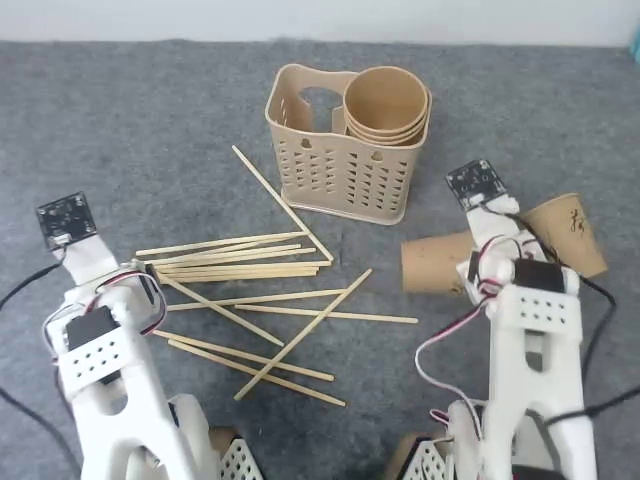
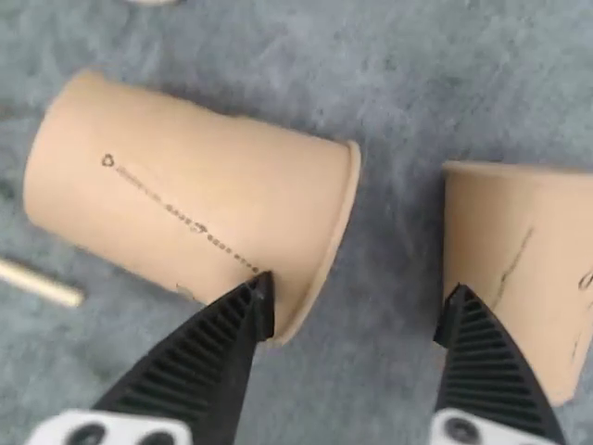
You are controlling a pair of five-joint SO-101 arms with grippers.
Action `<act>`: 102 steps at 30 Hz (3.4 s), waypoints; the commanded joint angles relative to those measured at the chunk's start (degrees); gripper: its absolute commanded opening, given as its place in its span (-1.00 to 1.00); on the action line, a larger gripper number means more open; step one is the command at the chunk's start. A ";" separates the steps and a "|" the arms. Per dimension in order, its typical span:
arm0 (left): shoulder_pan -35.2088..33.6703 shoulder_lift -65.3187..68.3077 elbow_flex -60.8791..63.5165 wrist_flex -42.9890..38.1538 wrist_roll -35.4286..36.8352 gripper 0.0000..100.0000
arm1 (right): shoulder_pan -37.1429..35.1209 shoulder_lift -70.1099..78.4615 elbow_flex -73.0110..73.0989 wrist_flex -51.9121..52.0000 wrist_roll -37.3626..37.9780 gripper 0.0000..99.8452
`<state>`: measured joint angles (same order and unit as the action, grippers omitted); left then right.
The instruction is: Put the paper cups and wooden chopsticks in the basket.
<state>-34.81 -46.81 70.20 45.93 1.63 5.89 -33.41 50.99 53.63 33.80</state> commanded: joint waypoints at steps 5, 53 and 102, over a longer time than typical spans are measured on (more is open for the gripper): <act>0.35 -1.23 -0.40 -1.23 -0.62 -0.63 | 0.31 8.57 -2.46 -7.87 -0.70 -0.42; 0.53 -1.05 -0.31 -2.29 -0.62 -0.63 | -16.22 -17.80 -3.43 14.90 2.64 -0.98; 0.62 -1.14 -0.31 -2.29 -0.53 -0.63 | -51.65 -34.77 4.31 29.05 0.79 -0.65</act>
<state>-34.55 -46.81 70.20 44.97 1.63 -45.19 -67.87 55.12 83.16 35.30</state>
